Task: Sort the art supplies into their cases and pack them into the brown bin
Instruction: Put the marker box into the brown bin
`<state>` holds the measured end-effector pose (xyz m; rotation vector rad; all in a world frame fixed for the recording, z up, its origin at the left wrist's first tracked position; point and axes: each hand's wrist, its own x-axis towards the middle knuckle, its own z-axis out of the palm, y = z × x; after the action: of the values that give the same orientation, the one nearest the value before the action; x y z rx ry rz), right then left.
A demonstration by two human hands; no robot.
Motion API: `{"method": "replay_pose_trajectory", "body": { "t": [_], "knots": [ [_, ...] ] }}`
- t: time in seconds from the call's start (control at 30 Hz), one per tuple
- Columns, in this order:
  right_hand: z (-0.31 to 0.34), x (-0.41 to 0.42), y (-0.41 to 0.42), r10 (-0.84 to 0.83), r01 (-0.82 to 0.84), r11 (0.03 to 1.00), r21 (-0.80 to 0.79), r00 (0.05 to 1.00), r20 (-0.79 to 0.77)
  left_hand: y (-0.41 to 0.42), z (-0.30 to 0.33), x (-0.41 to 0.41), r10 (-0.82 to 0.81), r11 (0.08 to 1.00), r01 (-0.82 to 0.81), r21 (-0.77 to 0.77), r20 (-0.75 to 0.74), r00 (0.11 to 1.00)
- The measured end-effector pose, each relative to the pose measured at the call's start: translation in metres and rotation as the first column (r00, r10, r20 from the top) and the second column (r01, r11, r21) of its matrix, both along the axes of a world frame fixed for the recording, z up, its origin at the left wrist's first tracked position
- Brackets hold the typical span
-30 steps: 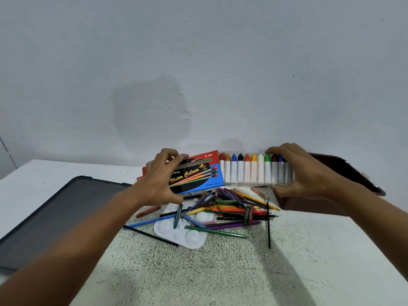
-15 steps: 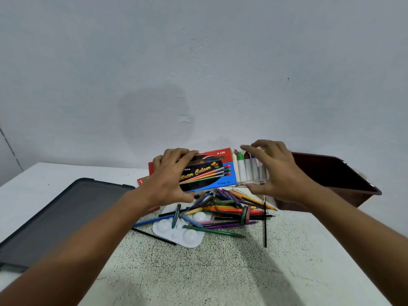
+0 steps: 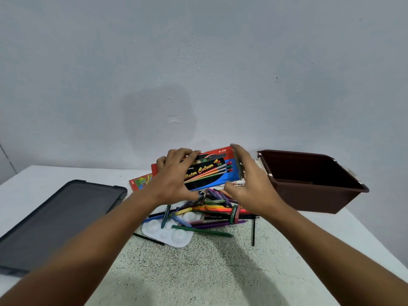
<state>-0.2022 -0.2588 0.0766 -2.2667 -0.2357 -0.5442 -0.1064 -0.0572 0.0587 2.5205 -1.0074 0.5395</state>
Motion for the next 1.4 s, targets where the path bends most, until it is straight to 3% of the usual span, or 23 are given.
{"method": "replay_pose_trajectory", "body": {
  "t": [0.1,0.2,0.3,0.4,0.6,0.8,0.93,1.4],
  "knots": [
    [0.002,0.001,-0.011,0.04,-0.039,0.998,0.04,0.999,-0.032,-0.016,-0.002,0.003,0.012,1.0,-0.012,-0.001,-0.026,1.0],
    [0.003,0.006,-0.039,0.024,-0.017,0.978,0.21,0.999,-0.028,-0.032,-0.001,0.006,0.01,1.0,-0.01,-0.014,-0.044,0.999],
    [0.003,0.017,-0.069,-0.091,0.124,0.872,0.474,0.992,-0.091,-0.052,0.003,0.008,0.018,0.999,-0.02,-0.048,-0.043,0.999],
    [0.005,0.025,-0.101,-0.016,0.142,0.757,0.638,0.98,-0.199,-0.076,0.005,0.007,0.016,0.998,-0.019,-0.061,-0.043,0.999],
    [0.006,0.029,-0.145,0.075,0.091,0.747,0.659,0.973,-0.219,-0.119,0.011,0.002,0.012,0.997,-0.018,-0.075,-0.068,0.998],
    [0.006,0.03,-0.171,0.061,0.061,0.651,0.757,0.989,-0.132,-0.153,0.015,0.005,0.036,0.997,-0.04,-0.067,-0.058,0.998],
    [0.004,0.034,-0.191,0.02,0.066,0.738,0.672,0.993,-0.119,-0.175,0.015,0.01,0.026,0.998,-0.029,-0.057,-0.053,0.998],
    [0.013,0.062,-0.256,-0.073,0.143,0.678,0.721,0.989,-0.128,-0.246,0.029,0.038,0.024,1.0,-0.024,0.001,-0.049,0.999]
  ]
}}
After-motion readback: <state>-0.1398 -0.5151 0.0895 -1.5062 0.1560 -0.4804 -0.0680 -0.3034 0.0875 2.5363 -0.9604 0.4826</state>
